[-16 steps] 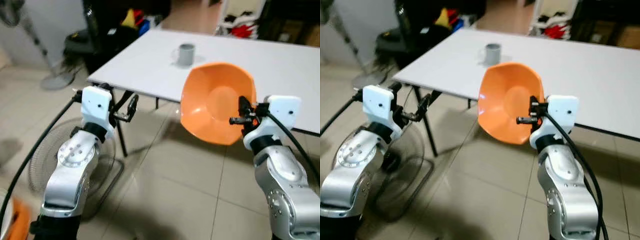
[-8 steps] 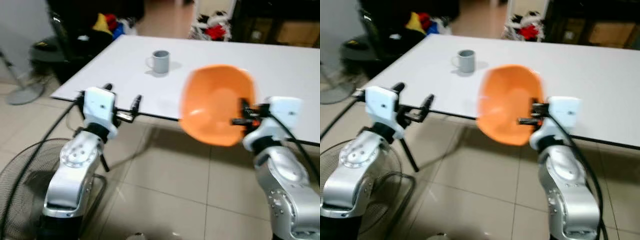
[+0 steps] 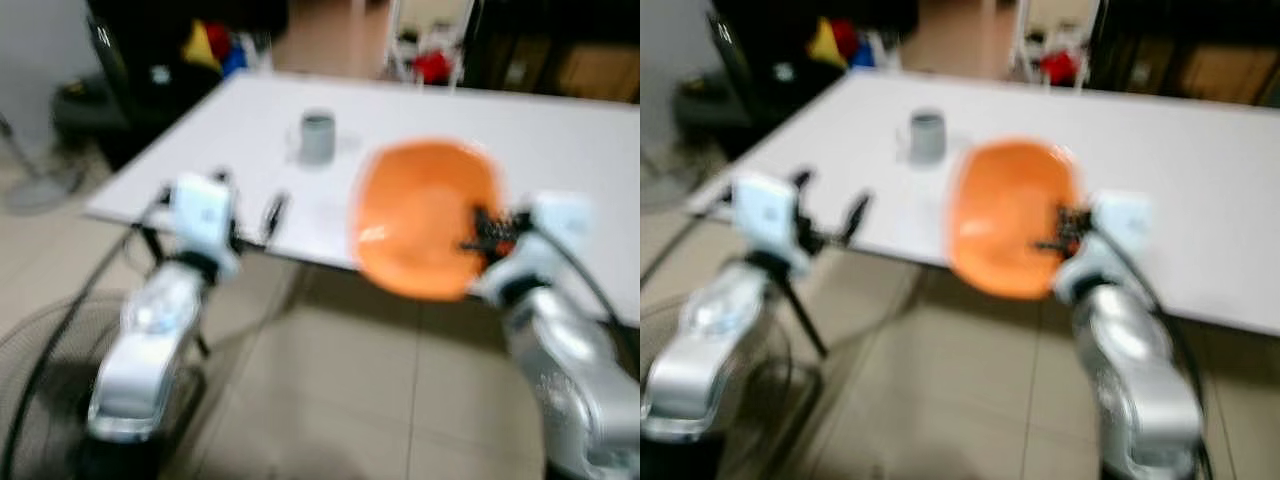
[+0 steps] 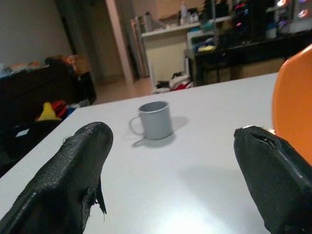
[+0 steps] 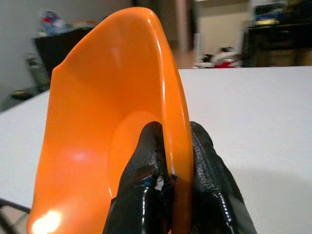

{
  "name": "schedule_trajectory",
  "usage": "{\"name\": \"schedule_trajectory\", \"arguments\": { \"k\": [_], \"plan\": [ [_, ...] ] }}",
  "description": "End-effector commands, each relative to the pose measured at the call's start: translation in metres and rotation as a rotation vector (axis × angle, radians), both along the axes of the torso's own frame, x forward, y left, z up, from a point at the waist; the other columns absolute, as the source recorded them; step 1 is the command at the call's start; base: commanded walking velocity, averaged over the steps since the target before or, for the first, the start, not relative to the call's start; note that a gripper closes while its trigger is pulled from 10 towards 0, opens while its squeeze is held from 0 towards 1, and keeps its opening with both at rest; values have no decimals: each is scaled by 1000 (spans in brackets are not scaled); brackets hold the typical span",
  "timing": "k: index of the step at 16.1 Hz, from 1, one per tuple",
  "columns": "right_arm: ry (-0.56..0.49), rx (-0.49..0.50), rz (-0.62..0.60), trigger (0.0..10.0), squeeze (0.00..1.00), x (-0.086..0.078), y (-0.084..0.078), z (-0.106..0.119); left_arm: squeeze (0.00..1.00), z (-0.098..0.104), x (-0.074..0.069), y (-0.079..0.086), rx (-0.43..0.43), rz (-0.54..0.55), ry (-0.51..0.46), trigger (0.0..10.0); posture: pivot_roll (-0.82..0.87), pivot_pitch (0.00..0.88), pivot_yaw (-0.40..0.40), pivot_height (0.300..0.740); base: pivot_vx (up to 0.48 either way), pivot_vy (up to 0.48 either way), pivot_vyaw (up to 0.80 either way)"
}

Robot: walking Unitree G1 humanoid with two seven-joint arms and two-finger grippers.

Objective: Setting the table

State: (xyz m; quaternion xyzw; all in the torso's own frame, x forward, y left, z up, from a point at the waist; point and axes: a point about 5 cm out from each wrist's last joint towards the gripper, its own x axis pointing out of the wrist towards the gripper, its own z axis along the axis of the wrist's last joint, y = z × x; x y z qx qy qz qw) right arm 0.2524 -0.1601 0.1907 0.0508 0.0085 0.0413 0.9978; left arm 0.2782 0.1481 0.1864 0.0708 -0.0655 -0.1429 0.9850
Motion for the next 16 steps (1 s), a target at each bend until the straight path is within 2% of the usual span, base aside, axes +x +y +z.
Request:
{"name": "schedule_trajectory", "arguments": {
  "k": [1,3,8,12,16],
  "plan": [
    [-22,-3,-37,10000,0,-2,-9,6,235,2,-1,-5,1,-17,-8,10000,58,0,53,740,349,0,0],
    [-8,4,-33,10000,0,-1,-10,6,231,2,-1,-6,1,-20,-6,10000,57,0,51,740,347,0,0],
    [41,70,-23,10000,0,1,-11,1,231,2,-3,-6,3,-21,-6,10000,61,0,46,740,347,0,-776],
    [78,161,6,10000,0,3,-11,-1,231,2,-4,-5,10,-20,-7,10000,66,0,45,740,341,0,0],
    [142,291,-10,10000,0,9,-20,-9,231,0,-6,-4,29,-33,2,10000,70,0,44,740,328,0,0]
  ]
}}
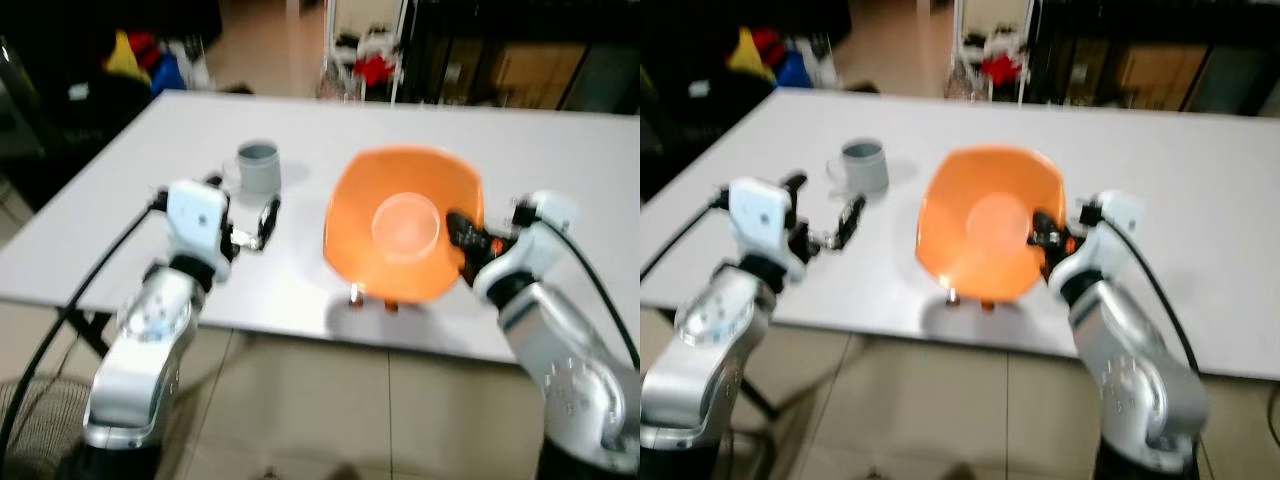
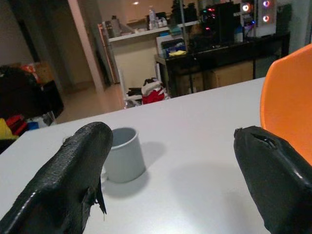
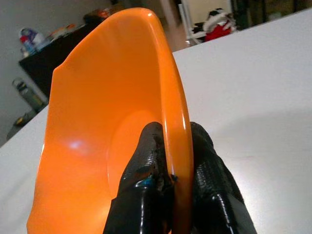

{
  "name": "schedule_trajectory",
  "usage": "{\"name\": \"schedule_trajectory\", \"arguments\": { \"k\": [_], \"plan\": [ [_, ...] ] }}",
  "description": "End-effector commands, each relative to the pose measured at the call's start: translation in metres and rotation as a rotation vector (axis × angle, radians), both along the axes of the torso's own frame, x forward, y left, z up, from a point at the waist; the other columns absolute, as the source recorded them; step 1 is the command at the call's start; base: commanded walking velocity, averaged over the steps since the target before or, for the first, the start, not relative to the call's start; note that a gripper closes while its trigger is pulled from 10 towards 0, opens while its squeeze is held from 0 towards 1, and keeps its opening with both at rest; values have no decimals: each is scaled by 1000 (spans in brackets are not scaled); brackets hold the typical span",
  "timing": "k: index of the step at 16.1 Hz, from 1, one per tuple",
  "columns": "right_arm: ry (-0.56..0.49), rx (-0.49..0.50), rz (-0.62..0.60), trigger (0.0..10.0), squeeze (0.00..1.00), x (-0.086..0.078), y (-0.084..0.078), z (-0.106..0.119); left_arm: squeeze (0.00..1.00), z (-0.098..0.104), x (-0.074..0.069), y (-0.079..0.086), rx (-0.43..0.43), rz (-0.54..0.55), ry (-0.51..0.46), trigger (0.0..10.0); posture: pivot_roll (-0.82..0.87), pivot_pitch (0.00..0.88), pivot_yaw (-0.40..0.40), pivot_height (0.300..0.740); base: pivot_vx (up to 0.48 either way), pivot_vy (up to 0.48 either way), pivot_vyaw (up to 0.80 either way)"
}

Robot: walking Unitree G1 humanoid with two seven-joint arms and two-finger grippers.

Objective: Setting the table

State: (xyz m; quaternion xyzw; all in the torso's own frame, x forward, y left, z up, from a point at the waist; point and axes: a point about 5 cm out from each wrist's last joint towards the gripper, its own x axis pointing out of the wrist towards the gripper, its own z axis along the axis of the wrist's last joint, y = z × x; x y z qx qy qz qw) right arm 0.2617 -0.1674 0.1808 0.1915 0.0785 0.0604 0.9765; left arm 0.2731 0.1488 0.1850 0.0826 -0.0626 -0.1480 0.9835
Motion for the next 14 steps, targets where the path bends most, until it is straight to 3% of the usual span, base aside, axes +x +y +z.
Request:
{"name": "schedule_trajectory", "arguments": {
  "k": [1,7,12,14],
  "plan": [
    [15,35,-73,10000,0,2,-16,0,231,0,-1,-6,7,-31,2,10000,70,0,44,740,319,0,0],
    [76,136,-99,10000,0,9,-30,-7,204,-4,-4,-5,9,-53,39,10000,80,0,43,740,200,0,0],
    [173,274,-120,10000,0,9,-41,-19,204,-16,-17,-19,53,-255,133,10000,78,0,55,740,0,0,0],
    [252,270,-176,10000,0,9,-51,-28,200,-29,-33,-27,87,-442,261,10000,81,0,55,740,0,0,0]
  ]
}}
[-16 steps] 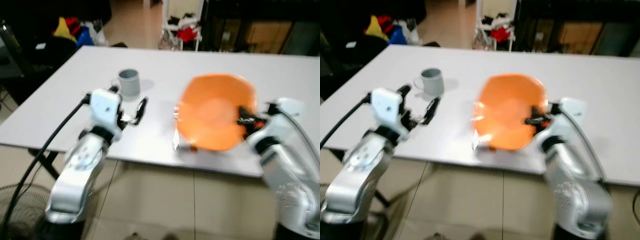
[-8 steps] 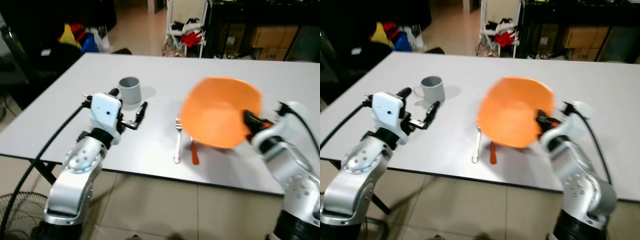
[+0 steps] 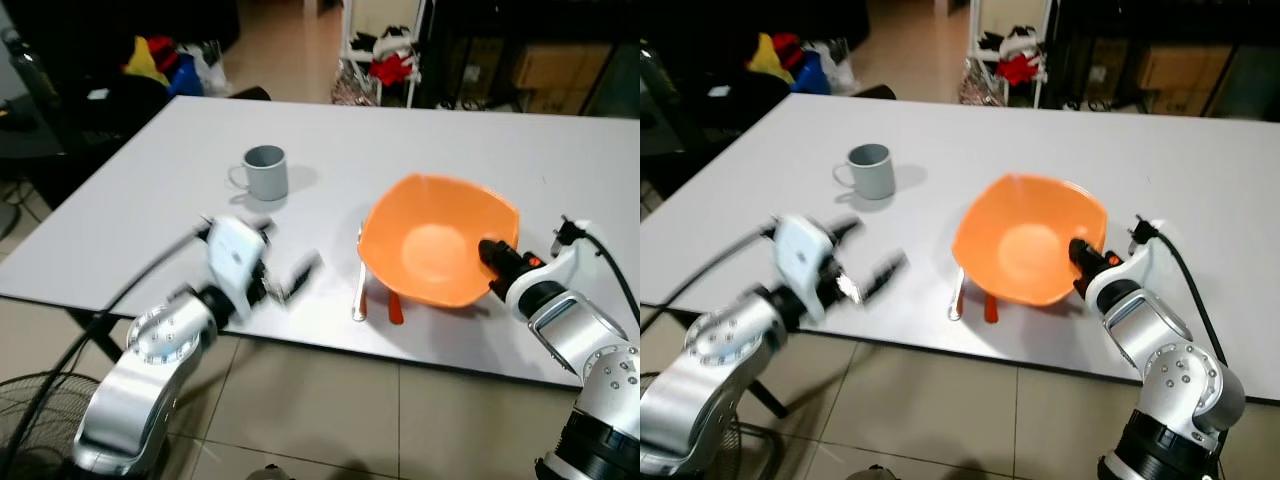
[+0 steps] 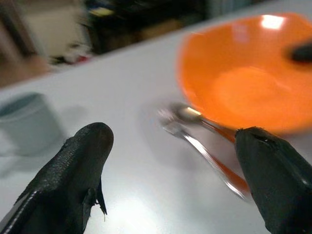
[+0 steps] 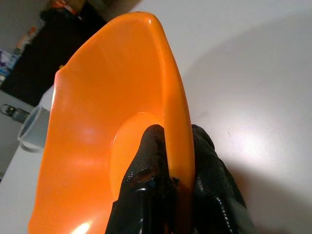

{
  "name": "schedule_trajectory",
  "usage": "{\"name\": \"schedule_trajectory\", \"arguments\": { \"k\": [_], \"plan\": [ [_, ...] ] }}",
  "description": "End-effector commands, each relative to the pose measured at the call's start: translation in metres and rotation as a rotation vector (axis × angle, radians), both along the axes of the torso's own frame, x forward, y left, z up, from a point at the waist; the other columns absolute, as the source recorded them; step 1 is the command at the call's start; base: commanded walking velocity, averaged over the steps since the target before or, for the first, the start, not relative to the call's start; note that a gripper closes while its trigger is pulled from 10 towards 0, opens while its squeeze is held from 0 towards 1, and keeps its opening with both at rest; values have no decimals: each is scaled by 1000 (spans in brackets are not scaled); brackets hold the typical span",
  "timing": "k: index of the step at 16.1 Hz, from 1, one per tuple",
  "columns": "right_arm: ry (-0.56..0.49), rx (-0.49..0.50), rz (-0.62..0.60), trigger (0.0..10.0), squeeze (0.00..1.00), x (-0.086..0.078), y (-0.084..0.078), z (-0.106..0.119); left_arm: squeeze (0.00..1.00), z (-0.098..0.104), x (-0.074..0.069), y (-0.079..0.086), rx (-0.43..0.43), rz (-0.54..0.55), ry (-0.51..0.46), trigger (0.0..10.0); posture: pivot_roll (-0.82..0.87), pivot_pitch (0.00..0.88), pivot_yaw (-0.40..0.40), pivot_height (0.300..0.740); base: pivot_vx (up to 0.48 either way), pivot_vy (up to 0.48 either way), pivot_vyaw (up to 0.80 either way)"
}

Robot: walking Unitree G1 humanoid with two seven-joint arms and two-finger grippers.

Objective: Setting the table

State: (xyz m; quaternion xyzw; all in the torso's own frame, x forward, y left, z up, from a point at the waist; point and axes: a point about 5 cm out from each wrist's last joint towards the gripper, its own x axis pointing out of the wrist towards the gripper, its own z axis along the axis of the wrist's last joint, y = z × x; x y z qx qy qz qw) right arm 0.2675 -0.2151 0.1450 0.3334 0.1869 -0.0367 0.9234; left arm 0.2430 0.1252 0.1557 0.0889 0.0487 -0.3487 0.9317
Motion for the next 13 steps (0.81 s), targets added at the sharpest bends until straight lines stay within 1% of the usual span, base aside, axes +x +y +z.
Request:
{"name": "schedule_trajectory", "arguments": {
  "k": [1,2,3,4,7,8,9,10,11,13],
  "plan": [
    [-20,2,-24,10000,0,3,-5,7,208,-2,-6,-5,12,-71,33,10000,81,0,55,740,0,0,0],
    [-20,16,-39,10000,0,4,-7,8,208,-4,-9,-5,16,-93,56,10000,82,0,56,740,0,0,0],
    [-8,20,-80,10000,0,4,-12,7,208,-7,-14,-7,21,-118,84,10000,82,0,56,740,0,0,0],
    [11,46,-121,10000,0,4,-18,4,208,-9,-17,-9,26,-138,98,10000,82,0,57,740,0,0,0],
    [34,109,-132,10000,0,5,-17,-1,204,-8,-17,-10,32,-151,105,10000,85,0,62,740,0,0,0],
    [56,111,-142,10000,0,5,-17,-4,204,-8,-17,-10,36,-151,105,10000,85,0,61,740,0,0,0],
    [67,130,-152,10000,110,5,-17,-6,204,-8,-17,-10,37,-150,105,10000,85,0,61,740,0,0,0],
    [75,146,-160,10000,110,5,-17,-7,204,-7,-17,-9,38,-150,105,10000,87,0,60,740,0,0,0],
    [80,181,-160,10000,1000,6,-15,-8,204,-7,-17,-9,40,-148,107,10000,89,0,60,740,0,0,0],
    [78,236,-153,10000,1000,7,-11,-10,204,-6,-17,-8,42,-140,103,10000,92,0,59,740,0,0,0]
  ]
}}
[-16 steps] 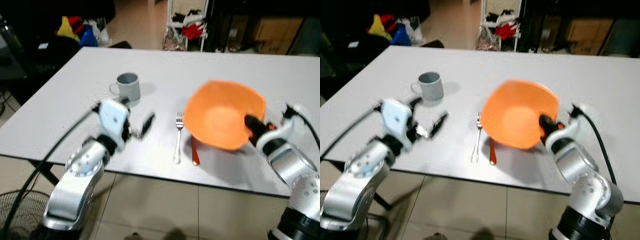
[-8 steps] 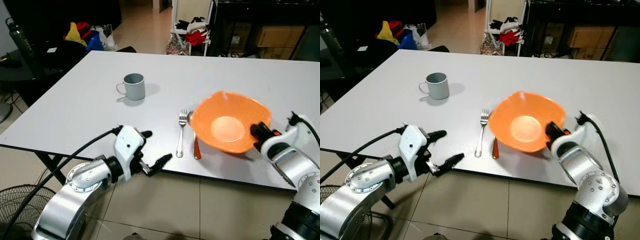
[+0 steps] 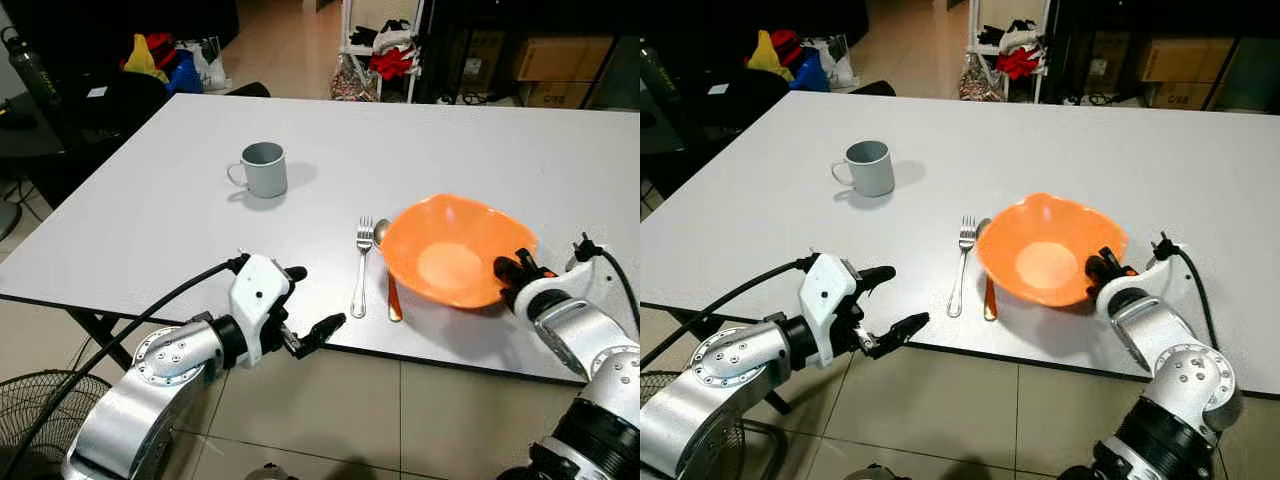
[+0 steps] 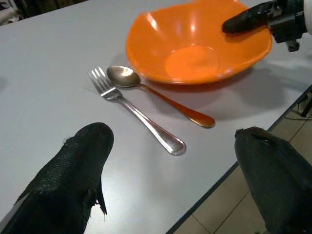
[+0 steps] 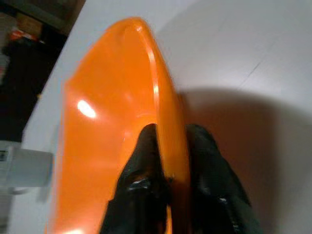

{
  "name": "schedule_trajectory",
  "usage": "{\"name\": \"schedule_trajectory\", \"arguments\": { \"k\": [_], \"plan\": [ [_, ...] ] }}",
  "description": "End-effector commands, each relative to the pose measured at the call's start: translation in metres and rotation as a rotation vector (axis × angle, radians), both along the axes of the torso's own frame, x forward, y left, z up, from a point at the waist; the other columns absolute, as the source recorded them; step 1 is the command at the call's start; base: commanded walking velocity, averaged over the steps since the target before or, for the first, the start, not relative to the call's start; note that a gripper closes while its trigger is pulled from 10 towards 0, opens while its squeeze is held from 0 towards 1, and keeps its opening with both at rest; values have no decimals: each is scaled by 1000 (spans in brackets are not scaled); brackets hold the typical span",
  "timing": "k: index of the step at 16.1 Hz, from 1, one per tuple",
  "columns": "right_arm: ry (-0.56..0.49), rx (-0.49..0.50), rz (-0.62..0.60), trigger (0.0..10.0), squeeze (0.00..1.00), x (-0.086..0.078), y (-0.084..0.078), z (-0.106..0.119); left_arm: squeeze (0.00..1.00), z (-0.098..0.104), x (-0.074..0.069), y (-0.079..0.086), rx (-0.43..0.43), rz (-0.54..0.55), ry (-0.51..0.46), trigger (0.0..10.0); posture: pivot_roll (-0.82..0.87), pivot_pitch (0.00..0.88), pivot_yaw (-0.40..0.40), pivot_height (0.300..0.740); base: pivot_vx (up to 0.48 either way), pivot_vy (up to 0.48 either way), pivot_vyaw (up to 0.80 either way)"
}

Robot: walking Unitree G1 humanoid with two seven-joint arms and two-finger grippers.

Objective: Setting the table

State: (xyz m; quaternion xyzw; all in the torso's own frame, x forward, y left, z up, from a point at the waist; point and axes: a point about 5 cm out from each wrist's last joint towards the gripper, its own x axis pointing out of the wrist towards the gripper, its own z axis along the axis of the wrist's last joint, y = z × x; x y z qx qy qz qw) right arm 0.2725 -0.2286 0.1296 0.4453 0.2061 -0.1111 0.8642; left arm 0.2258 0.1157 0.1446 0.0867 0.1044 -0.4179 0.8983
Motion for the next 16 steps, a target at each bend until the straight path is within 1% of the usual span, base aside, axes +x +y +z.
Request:
{"name": "schedule_trajectory", "arguments": {
  "k": [1,3,5,7,8,9,10,11,12,13,14,15,16],
  "plan": [
    [-24,28,16,10000,1000,3,4,5,208,5,1,2,7,5,-21,10000,92,0,59,740,0,0,0],
    [-16,21,9,10000,1000,4,4,4,204,6,1,2,10,9,-25,10000,95,0,59,740,0,0,0],
    [-14,21,-17,10000,1000,1,0,4,200,6,0,3,10,15,-28,10000,98,0,58,740,0,0,0],
    [-5,-18,-52,10000,1000,-11,-8,4,204,7,0,5,10,25,-29,10000,96,0,61,740,0,0,0],
    [-1,-25,-57,10000,1000,-14,-10,3,208,7,0,5,11,26,-28,10000,95,0,63,740,0,0,0],
    [6,-54,-58,10000,1000,-22,-13,3,208,6,-1,5,12,26,-26,10000,94,0,66,740,0,0,0],
    [-7,-106,-43,10000,1000,-30,-17,6,208,6,-1,6,12,36,-29,10000,93,0,69,740,0,0,0],
    [-68,-209,-1,10000,1000,-36,-21,18,208,7,3,9,12,74,-51,10000,90,0,72,740,0,0,0],
    [-110,-257,26,10000,1000,-38,-22,25,208,8,6,11,8,102,-62,10000,86,0,77,740,0,0,0],
    [-187,-323,81,10000,1000,-41,-21,39,208,9,11,14,2,154,-86,10000,80,0,84,740,0,0,0],
    [-224,-358,121,10000,1000,-43,-19,47,208,10,14,16,-3,184,-97,10000,78,0,87,740,0,0,0],
    [-294,-452,206,10000,1000,-46,-13,61,208,13,18,18,-14,234,-121,10000,75,0,90,740,0,0,0],
    [-373,-531,280,10000,1000,-47,1,74,212,16,21,19,-41,283,-144,10000,72,0,93,740,0,0,0]
  ]
}}
